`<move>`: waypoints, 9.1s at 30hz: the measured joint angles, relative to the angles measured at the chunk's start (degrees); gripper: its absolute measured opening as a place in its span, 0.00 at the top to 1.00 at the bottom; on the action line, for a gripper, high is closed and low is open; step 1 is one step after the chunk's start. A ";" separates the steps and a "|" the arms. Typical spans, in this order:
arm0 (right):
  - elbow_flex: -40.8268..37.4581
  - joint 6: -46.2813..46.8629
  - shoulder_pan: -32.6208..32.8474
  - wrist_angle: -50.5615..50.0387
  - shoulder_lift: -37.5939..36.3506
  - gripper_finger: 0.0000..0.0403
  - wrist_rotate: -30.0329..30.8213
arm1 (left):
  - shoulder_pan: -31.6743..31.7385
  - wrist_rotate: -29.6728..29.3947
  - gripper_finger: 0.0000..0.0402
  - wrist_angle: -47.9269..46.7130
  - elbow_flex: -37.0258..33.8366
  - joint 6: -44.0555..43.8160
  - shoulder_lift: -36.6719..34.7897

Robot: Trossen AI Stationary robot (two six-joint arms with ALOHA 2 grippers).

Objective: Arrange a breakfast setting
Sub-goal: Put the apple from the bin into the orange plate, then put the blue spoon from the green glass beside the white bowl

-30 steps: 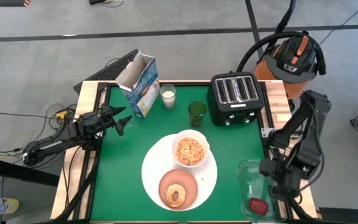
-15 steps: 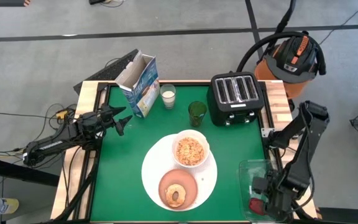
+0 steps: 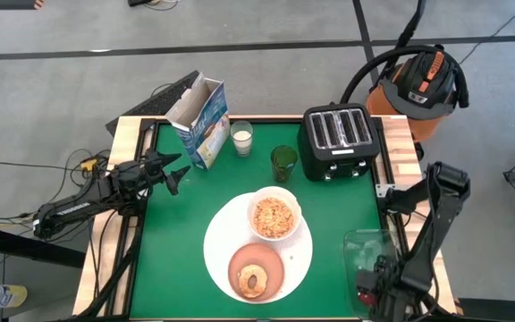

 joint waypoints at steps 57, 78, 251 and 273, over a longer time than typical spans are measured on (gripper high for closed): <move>0.04 -42.77 -33.98 14.67 -26.01 0.26 16.66 | 0.00 0.00 0.28 0.03 -0.01 0.00 0.00; 0.07 -43.58 -40.99 41.92 -8.48 0.25 10.73 | 0.01 0.00 0.28 0.04 -0.02 0.00 -0.02; 1.46 -100.53 -79.08 16.48 -13.55 0.27 0.06 | 0.00 0.15 0.28 0.13 0.00 0.00 0.13; 1.42 -99.97 -79.34 16.09 -13.93 0.40 -0.29 | 0.01 0.17 0.28 0.11 0.00 0.00 0.12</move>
